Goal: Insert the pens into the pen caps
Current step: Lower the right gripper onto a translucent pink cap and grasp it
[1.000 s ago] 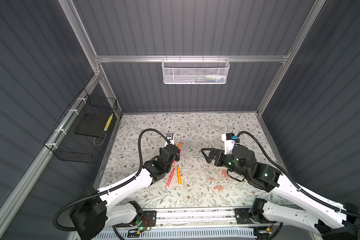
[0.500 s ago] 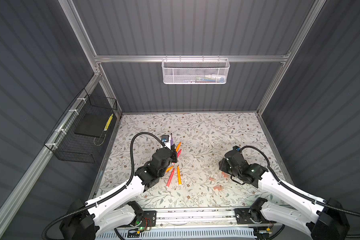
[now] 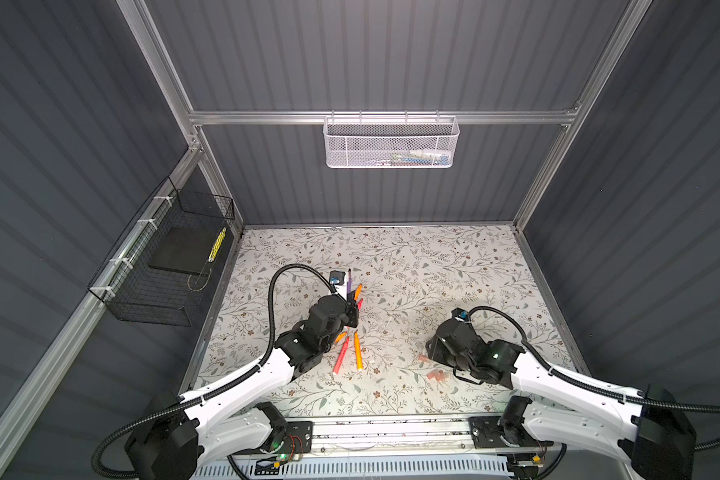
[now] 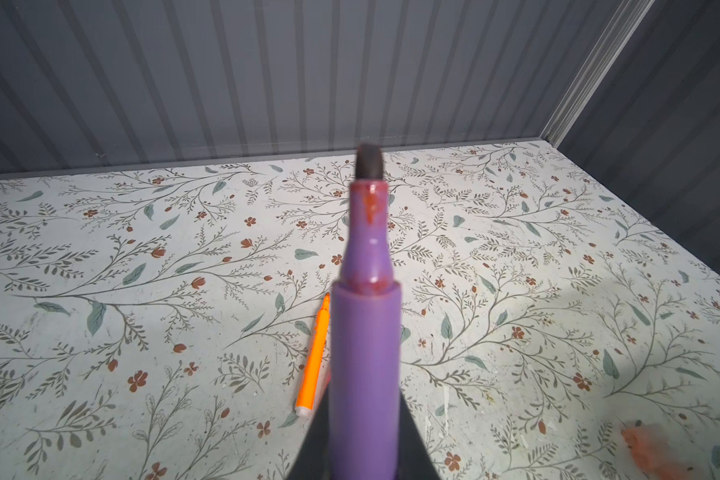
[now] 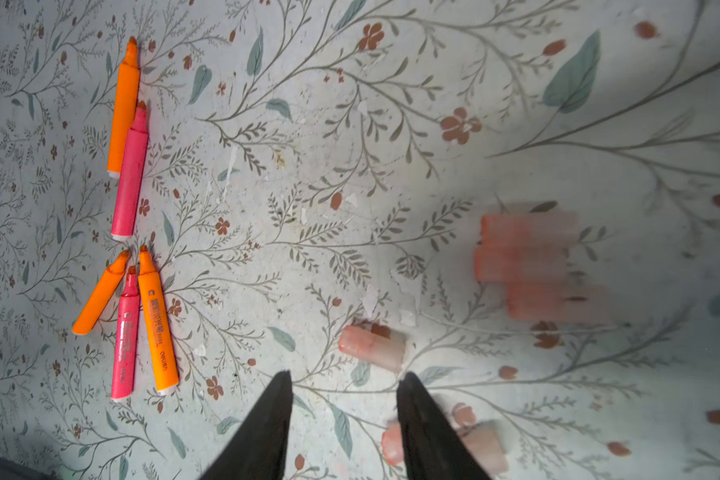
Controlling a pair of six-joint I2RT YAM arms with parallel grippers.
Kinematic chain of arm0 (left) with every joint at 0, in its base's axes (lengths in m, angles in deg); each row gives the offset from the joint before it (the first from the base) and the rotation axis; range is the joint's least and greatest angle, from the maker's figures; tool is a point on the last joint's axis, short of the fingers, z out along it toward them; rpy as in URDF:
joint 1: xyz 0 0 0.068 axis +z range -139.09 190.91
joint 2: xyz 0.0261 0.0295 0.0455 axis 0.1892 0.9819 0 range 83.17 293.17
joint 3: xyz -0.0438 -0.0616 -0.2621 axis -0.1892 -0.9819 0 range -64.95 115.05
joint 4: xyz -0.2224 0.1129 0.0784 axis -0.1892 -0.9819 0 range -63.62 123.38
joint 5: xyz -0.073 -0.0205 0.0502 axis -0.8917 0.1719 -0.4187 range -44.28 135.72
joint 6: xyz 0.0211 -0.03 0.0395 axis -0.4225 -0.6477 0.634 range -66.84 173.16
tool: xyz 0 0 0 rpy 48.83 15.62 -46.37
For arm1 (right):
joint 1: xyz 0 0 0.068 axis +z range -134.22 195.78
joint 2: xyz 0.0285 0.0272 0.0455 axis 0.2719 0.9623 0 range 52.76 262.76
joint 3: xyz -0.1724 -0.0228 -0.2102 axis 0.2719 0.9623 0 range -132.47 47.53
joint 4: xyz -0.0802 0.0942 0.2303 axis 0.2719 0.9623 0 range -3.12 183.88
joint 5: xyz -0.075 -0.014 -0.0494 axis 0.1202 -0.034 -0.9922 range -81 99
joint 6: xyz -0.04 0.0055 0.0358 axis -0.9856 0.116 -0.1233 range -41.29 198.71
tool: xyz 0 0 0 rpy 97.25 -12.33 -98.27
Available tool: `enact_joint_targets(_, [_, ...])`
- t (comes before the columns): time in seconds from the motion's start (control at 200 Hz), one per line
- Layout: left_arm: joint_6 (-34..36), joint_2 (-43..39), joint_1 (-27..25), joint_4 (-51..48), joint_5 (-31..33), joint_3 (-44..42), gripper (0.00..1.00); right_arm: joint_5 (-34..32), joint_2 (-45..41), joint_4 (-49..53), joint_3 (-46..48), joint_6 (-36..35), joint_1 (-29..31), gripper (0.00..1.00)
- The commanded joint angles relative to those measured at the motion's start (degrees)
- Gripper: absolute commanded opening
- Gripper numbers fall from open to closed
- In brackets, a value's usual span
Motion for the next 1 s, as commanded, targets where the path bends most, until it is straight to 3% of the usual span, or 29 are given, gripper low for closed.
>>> enact_joint_targets(0.0, [1.4,0.5,0.4,1.2,-0.5,1.0,0.0,-0.2,0.3,-2.7,0.3,4.8,2.1,0.48])
enact_joint_targets(0.415, [2.1,0.1,0.4,1.0,1.4,0.7,0.0,-2.0,2.1,-9.8,6.0,13.7,6.7,0.48])
enact_joint_targets(0.995, [1.9,0.2,0.4,0.7,1.0,1.0,0.01,-3.5,10.4,-12.9,5.6,13.6,6.6,0.51])
